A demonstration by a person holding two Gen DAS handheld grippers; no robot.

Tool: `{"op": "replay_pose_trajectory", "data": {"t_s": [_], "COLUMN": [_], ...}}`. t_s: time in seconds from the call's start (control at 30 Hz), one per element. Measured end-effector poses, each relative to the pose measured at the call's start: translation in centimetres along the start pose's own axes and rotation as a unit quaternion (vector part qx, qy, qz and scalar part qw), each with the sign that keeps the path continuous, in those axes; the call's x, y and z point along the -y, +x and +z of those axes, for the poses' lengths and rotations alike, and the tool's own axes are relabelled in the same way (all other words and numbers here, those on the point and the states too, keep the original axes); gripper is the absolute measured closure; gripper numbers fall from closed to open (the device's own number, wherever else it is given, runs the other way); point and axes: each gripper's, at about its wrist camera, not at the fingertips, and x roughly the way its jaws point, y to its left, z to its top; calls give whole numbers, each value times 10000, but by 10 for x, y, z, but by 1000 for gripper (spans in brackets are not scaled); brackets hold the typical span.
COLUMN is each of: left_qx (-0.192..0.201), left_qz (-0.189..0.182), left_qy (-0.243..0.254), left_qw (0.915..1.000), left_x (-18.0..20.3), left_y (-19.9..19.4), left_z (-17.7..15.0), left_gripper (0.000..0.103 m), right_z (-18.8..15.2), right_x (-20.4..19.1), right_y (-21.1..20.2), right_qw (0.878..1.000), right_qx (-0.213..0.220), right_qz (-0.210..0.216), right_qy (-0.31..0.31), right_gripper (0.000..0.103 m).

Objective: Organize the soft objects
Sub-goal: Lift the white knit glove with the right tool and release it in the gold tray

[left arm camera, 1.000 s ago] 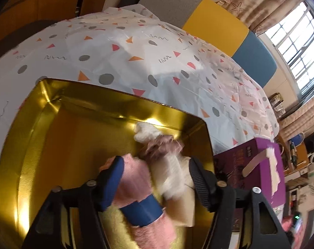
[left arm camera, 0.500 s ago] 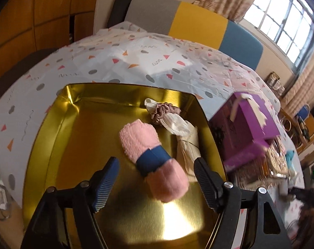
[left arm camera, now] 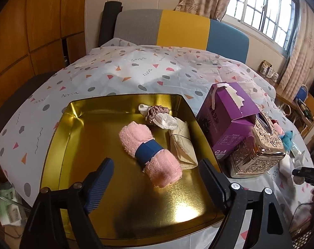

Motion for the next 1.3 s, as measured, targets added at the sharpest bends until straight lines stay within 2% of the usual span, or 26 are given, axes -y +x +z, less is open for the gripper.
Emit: {"op": "replay_pose_trajectory", "data": {"t_s": [0.13, 0.33, 0.53, 0.73, 0.87, 1.0, 1.17, 1.23, 1.3], "left_qx": [3, -19, -66, -84, -93, -106, -69, -55, 4], "left_qz": [-10, -29, -64, -13, 66, 184, 339, 397, 467], "left_qy": [-4, 32, 45, -13, -122, -241, -447, -533, -594], "left_qw": [10000, 10000, 9999, 10000, 9999, 9995, 9984, 9978, 9971], "left_x": [-1, 1, 0, -7, -17, -30, -46, -53, -59], "left_y": [-1, -2, -1, -2, -3, -4, -6, -7, -11], "left_z": [-1, -4, -7, -10, -11, -12, -12, -11, -11], "left_gripper": [18, 18, 18, 15, 15, 15, 14, 14, 14], "right_z": [-8, 13, 47, 74, 74, 57, 9, -20, -45], "right_x": [-4, -23, -75, -156, -213, -267, -318, -333, -343], "right_y": [-22, -54, -74, -93, -106, -120, -138, -140, -137], "right_qw": [9986, 9935, 9844, 9637, 9422, 9128, 8618, 8371, 8187], "right_qx": [414, 952, 1282, 1578, 1645, 1557, 1300, 1136, 962], "right_qz": [322, 583, 833, 1431, 1918, 2480, 3170, 3353, 3405], "right_qy": [-2, -218, -873, -1610, -2199, -2847, -3740, -4170, -4522], "right_gripper": [60, 60, 60, 60, 60, 60, 60, 60, 60]}}
